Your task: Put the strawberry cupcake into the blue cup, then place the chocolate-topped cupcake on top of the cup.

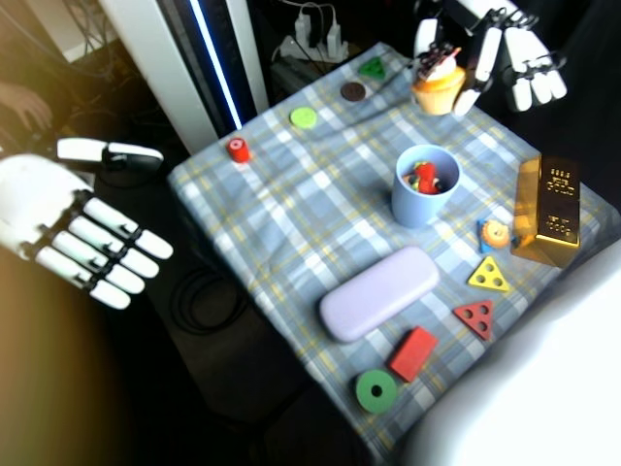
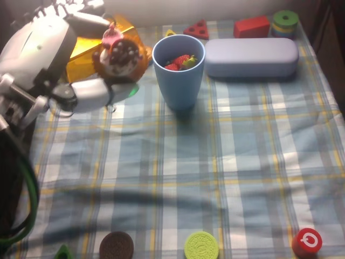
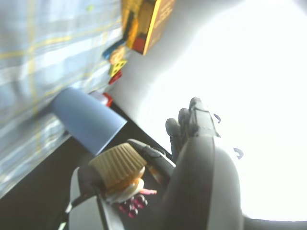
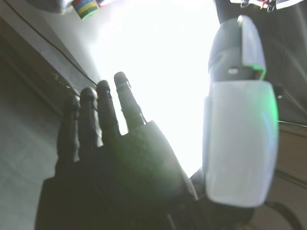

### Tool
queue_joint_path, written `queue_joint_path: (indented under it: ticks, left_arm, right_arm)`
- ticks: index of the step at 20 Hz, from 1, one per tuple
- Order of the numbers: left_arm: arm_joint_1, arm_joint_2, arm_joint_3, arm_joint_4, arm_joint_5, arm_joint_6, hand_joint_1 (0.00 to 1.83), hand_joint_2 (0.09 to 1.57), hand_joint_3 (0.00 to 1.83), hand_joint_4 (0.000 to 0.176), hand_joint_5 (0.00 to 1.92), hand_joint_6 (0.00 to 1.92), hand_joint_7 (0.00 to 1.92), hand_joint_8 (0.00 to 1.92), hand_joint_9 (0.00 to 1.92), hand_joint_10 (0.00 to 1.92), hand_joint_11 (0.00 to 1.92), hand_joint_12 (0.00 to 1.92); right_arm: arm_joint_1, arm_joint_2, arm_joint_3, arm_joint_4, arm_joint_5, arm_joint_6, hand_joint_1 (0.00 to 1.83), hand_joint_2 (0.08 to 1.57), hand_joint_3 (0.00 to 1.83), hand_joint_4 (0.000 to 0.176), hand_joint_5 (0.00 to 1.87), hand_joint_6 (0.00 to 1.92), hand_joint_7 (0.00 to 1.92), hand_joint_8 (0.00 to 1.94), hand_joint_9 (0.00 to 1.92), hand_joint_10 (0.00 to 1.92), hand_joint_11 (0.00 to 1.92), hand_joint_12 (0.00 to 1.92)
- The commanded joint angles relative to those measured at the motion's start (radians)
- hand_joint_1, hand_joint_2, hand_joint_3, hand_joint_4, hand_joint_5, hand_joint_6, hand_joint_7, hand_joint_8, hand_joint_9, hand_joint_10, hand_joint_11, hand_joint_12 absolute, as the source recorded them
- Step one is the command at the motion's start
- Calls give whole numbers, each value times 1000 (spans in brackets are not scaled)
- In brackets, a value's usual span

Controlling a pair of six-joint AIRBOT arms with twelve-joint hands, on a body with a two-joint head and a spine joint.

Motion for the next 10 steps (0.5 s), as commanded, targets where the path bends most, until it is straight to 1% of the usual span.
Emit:
queue_joint_path:
  ticks: [1, 2, 3, 4, 5, 6, 7, 8, 9, 10]
  left_arm:
    - [-21, -9, 8, 62, -80, -4, 1077, 1030, 0, 176, 1156, 680, 436, 0, 243, 0, 98, 99]
    - [-39, -18, 21, 71, -64, -4, 1076, 1030, 1, 176, 1155, 679, 439, 1, 231, 0, 19, 67]
    - [-62, -32, 41, 79, -37, -4, 1070, 1037, 1, 176, 1136, 712, 431, 0, 227, 0, 13, 85]
    - [-82, -47, 61, 84, -13, -4, 1077, 1031, 3, 176, 1149, 691, 426, 0, 236, 1, 17, 256]
    - [-98, -58, 75, 93, 8, -4, 1087, 1020, 0, 176, 1191, 616, 437, 0, 250, 1, 3, 368]
    - [-116, -69, 89, 98, 26, -4, 1091, 1010, 1, 176, 1209, 584, 443, 0, 269, 2, 0, 442]
    - [-126, -79, 101, 100, 39, -4, 1092, 1007, 1, 176, 1221, 563, 452, 0, 294, 2, 10, 525]
    - [-134, -89, 114, 100, 51, -4, 1091, 1010, 1, 176, 1213, 576, 445, 0, 287, 1, 1, 569]
    - [-142, -104, 131, 100, 62, -4, 1081, 1025, 1, 176, 1171, 649, 425, 0, 269, 0, 0, 505]
    - [-147, -114, 142, 100, 67, -4, 1074, 1035, 2, 176, 1147, 692, 407, 4, 240, 9, 0, 392]
  right_arm:
    - [0, 0, 1, 32, 112, 4, 0, 905, 0, 0, 0, 0, 19, 7, 0, 0, 0, 0]
    - [0, 0, 1, 32, 112, 4, 0, 902, 0, 0, 0, 0, 16, 5, 0, 0, 0, 0]
    - [-1, -1, 1, 32, 112, 4, 0, 908, 0, 0, 0, 0, 15, 4, 0, 0, 0, 0]
    - [-1, -3, 1, 31, 112, 4, 0, 884, 0, 0, 0, 0, 18, 5, 0, 0, 0, 0]
    - [-2, -6, 1, 31, 112, 4, 0, 851, 0, 0, 0, 0, 8, 1, 0, 0, 0, 0]
    - [-2, -8, 2, 31, 112, 4, 0, 842, 0, 0, 1, 0, 1, 0, 0, 0, 0, 0]
    - [-2, -10, 2, 31, 112, 4, 0, 820, 0, 11, 0, 0, 0, 0, 0, 0, 0, 0]
    - [-2, -11, 2, 31, 112, 4, 0, 829, 0, 15, 8, 3, 0, 0, 0, 0, 0, 0]
    - [-3, -12, 2, 31, 112, 4, 0, 837, 0, 0, 1, 0, 0, 0, 0, 0, 0, 0]
    - [-3, -13, 2, 30, 112, 4, 0, 829, 0, 0, 0, 0, 0, 0, 0, 0, 0, 0]
